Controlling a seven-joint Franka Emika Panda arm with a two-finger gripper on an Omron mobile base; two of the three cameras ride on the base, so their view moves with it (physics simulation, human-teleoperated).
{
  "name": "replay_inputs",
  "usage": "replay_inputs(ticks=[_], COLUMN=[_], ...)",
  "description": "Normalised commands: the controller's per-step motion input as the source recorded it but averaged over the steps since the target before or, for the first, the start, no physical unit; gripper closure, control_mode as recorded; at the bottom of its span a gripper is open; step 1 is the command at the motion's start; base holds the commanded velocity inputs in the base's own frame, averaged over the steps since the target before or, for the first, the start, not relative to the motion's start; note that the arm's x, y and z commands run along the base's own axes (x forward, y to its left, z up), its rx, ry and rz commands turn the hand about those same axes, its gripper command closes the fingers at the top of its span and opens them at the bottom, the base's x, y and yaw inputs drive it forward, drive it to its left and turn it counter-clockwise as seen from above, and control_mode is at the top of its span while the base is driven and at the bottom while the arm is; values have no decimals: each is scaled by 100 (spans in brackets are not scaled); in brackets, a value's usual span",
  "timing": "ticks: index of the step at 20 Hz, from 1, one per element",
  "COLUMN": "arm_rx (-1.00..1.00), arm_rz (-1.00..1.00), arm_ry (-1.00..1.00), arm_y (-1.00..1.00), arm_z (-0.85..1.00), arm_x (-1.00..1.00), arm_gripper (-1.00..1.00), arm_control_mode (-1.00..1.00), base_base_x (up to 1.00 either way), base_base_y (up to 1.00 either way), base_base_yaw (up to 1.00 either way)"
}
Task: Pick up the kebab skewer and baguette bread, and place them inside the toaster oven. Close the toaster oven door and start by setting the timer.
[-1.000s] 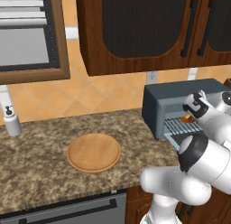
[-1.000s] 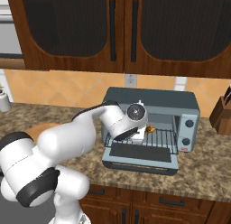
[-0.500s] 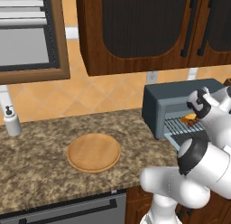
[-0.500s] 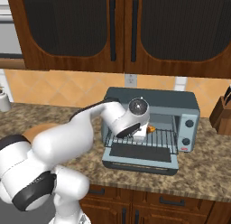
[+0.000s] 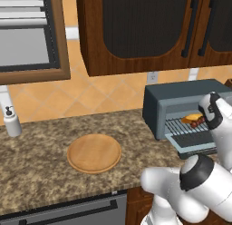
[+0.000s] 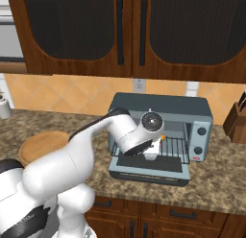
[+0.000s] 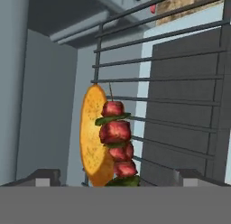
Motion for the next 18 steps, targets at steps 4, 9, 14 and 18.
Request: replay_inputs(ticks=[4, 9, 14, 18], arm_rx=[-11, -30, -32, -33], arm_rz=[28, 18, 22, 23], arm_ry=[-1, -17, -33, -32], arm_y=[0, 0, 0, 0], arm_z=[-2, -25, -18, -23], arm_x=[-32, -13, 0, 0], arm_gripper=[-100, -100, -100, -100], arm_control_mode=[-100, -100, -100, -100], base_base_x=[0, 0, 0, 0], base_base_y=[0, 0, 0, 0], base_base_yaw=[0, 0, 0, 0])
